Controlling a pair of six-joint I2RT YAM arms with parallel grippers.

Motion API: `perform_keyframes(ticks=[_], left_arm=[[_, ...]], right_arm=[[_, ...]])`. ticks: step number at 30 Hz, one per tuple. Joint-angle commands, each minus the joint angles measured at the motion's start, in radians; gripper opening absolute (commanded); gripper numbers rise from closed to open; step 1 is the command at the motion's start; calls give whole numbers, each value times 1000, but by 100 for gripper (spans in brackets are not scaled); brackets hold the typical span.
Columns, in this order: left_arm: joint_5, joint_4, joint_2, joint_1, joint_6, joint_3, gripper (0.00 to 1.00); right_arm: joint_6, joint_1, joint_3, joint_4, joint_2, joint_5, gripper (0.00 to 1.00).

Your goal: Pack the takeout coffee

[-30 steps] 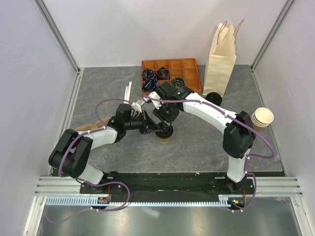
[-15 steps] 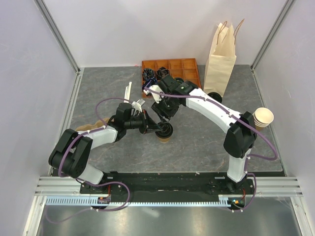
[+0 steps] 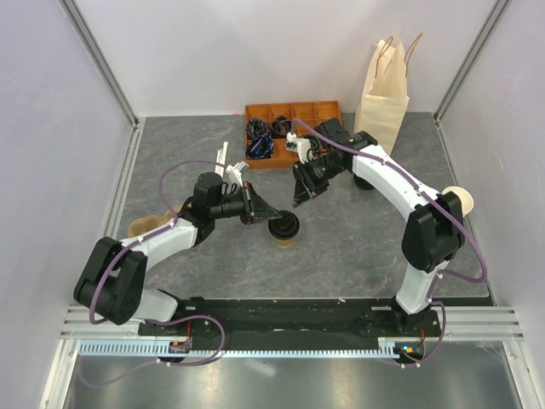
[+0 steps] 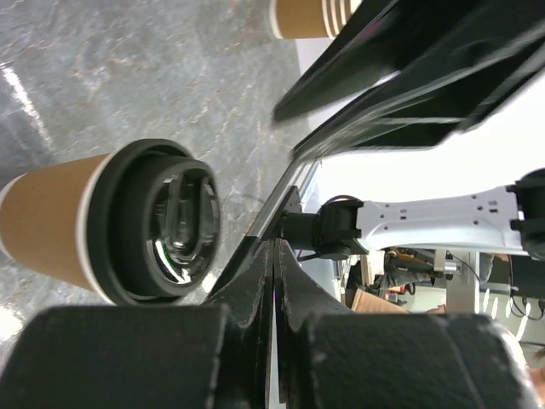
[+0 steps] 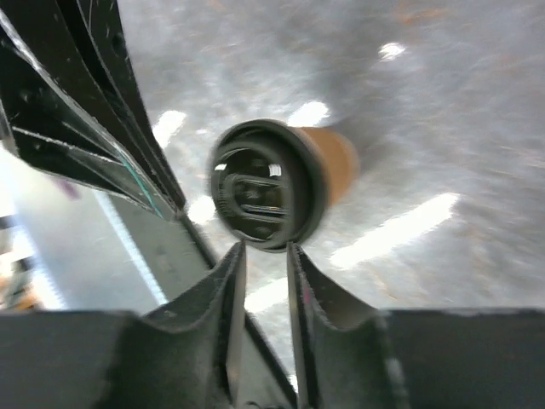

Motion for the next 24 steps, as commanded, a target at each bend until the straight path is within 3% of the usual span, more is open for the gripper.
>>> perform_keyframes(ticks=[1,9,24], left_arm=[[40,23,-55,1,-3,-7,6],[65,23,-78,1,18,-27,6],[76,-32,-70,-2,64,-5,2]], right_arm=[[86,14,-86,112,-55,-228,27],[149,13,-203,234,-16,-310,14],[146,4,-291,267,65,-316,9]])
